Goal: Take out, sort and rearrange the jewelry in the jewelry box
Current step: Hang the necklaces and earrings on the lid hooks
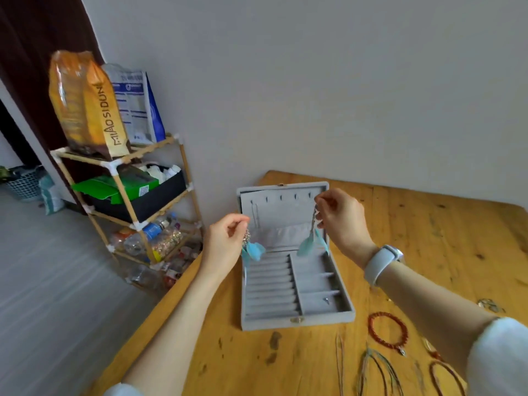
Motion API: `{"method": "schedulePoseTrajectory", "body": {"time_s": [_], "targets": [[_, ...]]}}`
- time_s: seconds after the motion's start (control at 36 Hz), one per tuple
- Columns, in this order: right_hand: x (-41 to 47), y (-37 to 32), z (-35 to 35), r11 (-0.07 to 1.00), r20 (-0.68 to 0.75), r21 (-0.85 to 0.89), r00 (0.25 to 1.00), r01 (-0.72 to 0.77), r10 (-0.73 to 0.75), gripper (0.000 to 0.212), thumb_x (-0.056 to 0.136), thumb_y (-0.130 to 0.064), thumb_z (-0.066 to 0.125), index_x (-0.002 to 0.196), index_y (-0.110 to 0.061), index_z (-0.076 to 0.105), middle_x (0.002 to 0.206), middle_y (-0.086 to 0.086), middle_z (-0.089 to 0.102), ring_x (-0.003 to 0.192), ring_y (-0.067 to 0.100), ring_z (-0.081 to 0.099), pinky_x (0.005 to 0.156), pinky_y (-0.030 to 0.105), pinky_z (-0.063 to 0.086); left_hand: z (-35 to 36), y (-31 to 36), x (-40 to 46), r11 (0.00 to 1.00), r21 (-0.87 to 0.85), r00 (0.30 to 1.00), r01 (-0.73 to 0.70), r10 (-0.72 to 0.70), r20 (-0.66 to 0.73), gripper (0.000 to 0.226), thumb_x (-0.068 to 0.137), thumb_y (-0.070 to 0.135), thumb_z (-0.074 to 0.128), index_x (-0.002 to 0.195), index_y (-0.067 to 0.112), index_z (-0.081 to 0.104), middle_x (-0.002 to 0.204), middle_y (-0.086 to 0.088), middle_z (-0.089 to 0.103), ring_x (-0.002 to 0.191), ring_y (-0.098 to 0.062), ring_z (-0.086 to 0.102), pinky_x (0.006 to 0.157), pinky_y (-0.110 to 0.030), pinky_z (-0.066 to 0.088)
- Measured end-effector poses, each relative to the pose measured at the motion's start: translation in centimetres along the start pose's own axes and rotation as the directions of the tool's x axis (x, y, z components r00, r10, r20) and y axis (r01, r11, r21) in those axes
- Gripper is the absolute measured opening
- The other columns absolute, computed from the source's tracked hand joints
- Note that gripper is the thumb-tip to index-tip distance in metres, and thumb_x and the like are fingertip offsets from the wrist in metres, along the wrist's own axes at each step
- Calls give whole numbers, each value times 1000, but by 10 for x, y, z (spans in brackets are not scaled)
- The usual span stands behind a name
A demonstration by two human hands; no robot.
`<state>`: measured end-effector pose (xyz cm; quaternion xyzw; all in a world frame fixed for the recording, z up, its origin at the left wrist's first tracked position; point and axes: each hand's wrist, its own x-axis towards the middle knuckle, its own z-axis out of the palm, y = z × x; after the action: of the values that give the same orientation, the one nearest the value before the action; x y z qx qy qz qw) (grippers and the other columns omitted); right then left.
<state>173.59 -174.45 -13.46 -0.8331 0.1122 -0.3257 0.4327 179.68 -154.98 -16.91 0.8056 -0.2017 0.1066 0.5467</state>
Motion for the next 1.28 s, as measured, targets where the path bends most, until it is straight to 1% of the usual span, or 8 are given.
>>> {"method": "schedulePoseTrajectory", "body": {"time_s": [0.08, 0.19, 0.33, 0.61, 0.72, 0.92, 1.06, 1.28], "targets": [[24, 3, 18, 995, -12, 89, 998, -55, 56, 14, 90, -7, 47, 80, -10, 58, 74, 14, 67, 56, 17, 64, 68, 34, 55, 15, -5, 19, 976, 216, 989, -34, 1, 151, 23, 93, 10, 47, 111, 13, 61, 93, -4, 65, 80, -14, 59, 65, -15, 38], [45, 12, 38, 972, 21, 211, 995, -103, 101, 18, 91, -10, 50, 76, -17, 55, 75, 9, 65, 62, 17, 68, 74, 40, 56, 42, -17, 33, 844, 531, 910, -76, -159, 383, 39, 95, 8, 41, 132, 19, 44, 125, -6, 53, 113, -27, 52, 89, -34, 45], [55, 18, 49, 934, 99, 326, 988, -144, 118, 12, 92, -9, 49, 83, -7, 55, 79, 9, 61, 63, 17, 68, 68, 32, 59, 58, -25, 32, 611, 769, 917, -190, -170, 362, 37, 92, 5, 43, 127, 14, 42, 123, -8, 48, 107, -30, 54, 79, -38, 44], [55, 23, 73, 875, 255, 425, 958, -232, 130, 20, 93, -6, 47, 74, -10, 53, 69, 8, 57, 62, 22, 64, 57, 25, 57, 51, -30, 29, 585, 768, 930, -262, -59, 362, 36, 88, 4, 47, 122, 16, 46, 119, -5, 44, 112, -25, 48, 86, -34, 40], [50, 27, 79, 935, 307, 298, 947, -190, 94, 19, 92, -5, 47, 76, -10, 55, 70, 5, 58, 52, 11, 62, 47, 19, 51, 49, -34, 27, 538, 773, 924, -337, 31, 381, 40, 88, 4, 44, 125, 17, 45, 120, -3, 45, 117, -23, 39, 92, -33, 31], [53, 36, 92, 994, 108, 38, 989, 99, -103, 11, 91, -12, 53, 86, -8, 62, 70, -4, 60, 70, 16, 57, 76, 33, 46, 47, -41, 25, 584, 726, 921, -363, 104, 376, 34, 86, 2, 47, 117, 15, 54, 112, -4, 51, 112, -25, 42, 86, -35, 33], [51, 35, 107, 976, 26, -77, 979, 203, -202, 11, 91, -13, 51, 89, -9, 61, 87, 6, 66, 80, 24, 59, 68, 33, 44, 49, -50, 25, 610, 707, 927, -358, 144, 345, 29, 71, -7, 62, 94, 11, 65, 88, -6, 58, 91, -29, 53, 72, -38, 41], [48, 41, 119, 947, -104, -258, 969, 190, -223, 13, 91, -19, 52, 92, -8, 59, 91, 5, 62, 86, 26, 56, 59, 32, 36, 48, -54, 23, 620, 689, 924, -376, 190, 333, 27, 69, -5, 67, 87, 14, 64, 82, -3, 58, 84, -26, 54, 66, -36, 43]]}}
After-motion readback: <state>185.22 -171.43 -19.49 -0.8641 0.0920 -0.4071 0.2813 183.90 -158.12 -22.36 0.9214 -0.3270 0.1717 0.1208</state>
